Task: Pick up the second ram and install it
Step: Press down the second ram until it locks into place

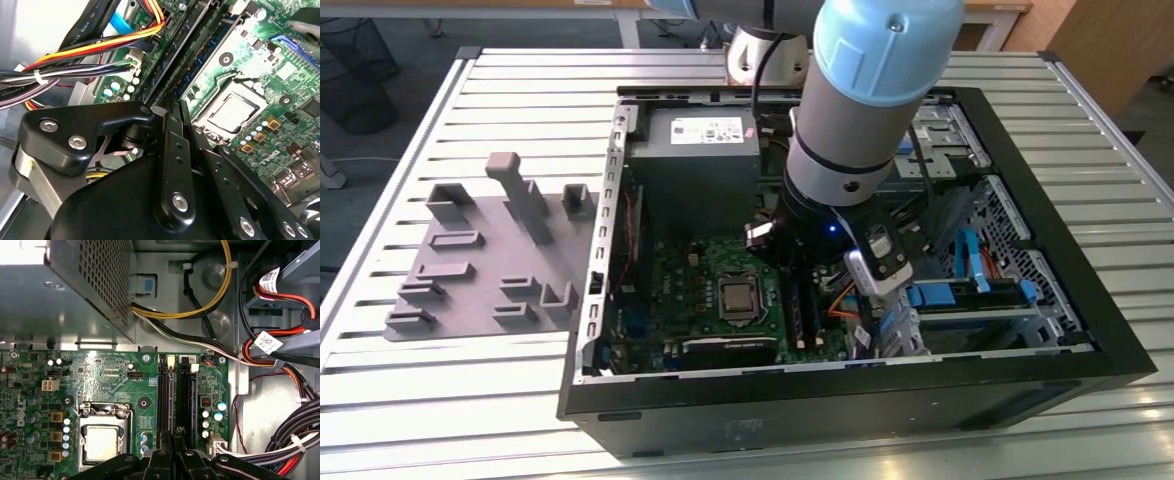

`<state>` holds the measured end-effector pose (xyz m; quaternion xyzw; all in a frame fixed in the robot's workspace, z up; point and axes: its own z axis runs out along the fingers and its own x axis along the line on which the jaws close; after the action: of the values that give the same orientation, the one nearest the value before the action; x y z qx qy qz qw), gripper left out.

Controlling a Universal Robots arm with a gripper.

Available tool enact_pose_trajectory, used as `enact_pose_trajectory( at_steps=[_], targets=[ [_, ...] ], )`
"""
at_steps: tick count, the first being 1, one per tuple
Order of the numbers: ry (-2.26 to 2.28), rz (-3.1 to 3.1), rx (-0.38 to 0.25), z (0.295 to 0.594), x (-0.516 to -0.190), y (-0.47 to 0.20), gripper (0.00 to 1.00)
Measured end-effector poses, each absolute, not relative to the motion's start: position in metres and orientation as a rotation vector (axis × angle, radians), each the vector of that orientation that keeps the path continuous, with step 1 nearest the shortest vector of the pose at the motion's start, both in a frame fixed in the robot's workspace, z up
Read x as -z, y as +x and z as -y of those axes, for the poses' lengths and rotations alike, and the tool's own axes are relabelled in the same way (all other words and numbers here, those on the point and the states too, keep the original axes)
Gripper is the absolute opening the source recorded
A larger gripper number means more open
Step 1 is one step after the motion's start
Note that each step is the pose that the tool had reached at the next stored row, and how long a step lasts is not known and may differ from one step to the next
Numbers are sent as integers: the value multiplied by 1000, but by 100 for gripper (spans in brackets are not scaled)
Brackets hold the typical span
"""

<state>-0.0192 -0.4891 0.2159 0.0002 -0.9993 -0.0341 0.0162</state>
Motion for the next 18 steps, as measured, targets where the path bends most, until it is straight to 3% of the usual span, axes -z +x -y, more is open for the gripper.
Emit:
enact_pose_trajectory(
  at_steps=[8, 9, 18],
  targets=[
    [1, 3107, 106, 489, -216, -19, 14],
    [1, 3107, 106, 489, -216, -19, 20],
    [1, 3107, 106, 489, -232, -19, 20]
  ],
)
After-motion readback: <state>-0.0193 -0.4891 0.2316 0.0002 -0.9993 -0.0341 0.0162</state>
